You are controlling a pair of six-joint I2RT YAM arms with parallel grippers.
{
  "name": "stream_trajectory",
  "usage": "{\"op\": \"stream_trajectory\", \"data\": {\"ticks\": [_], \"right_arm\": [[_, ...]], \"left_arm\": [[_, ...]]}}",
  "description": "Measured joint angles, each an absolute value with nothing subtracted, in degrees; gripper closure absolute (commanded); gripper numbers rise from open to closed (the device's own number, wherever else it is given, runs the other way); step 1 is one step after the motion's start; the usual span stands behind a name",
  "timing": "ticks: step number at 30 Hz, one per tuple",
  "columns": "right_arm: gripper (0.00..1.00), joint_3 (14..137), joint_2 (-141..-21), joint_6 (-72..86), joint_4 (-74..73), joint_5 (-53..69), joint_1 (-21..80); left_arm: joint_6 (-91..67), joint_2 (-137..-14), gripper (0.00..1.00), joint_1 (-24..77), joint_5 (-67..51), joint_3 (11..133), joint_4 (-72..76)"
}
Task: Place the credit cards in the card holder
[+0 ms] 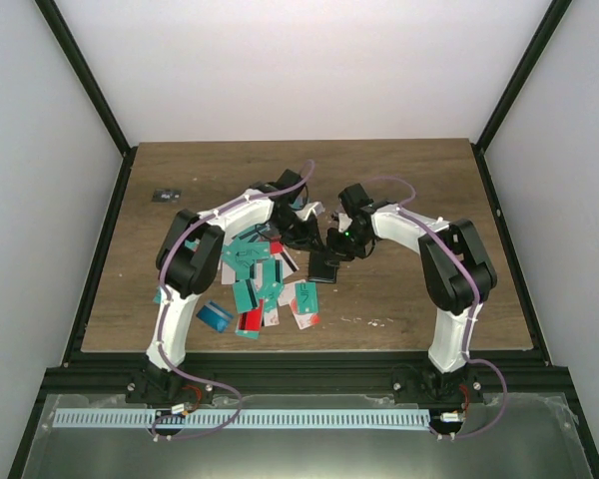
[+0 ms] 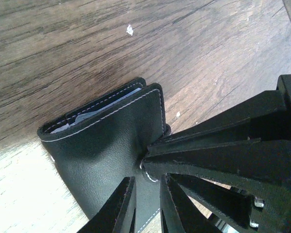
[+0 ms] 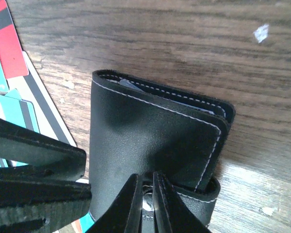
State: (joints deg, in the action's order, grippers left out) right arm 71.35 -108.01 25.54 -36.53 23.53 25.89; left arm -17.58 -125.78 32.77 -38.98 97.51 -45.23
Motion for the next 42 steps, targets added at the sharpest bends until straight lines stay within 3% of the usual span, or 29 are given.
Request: {"op": "stream_trajectory", "data": {"ticks": [17, 42], "right_arm": [[0.94, 70.0, -108.1, 26.9, -35.4, 24.4, 25.7], [0.95, 70.2, -108.3, 26.4, -33.7, 22.5, 23.3]], "left_arm": [[-17.7, -127.6, 0.84, 33.4, -38.5, 97.8, -45.1], [-16.4, -125.5, 0.77, 35.8, -39.3, 96.6, -46.8]]}}
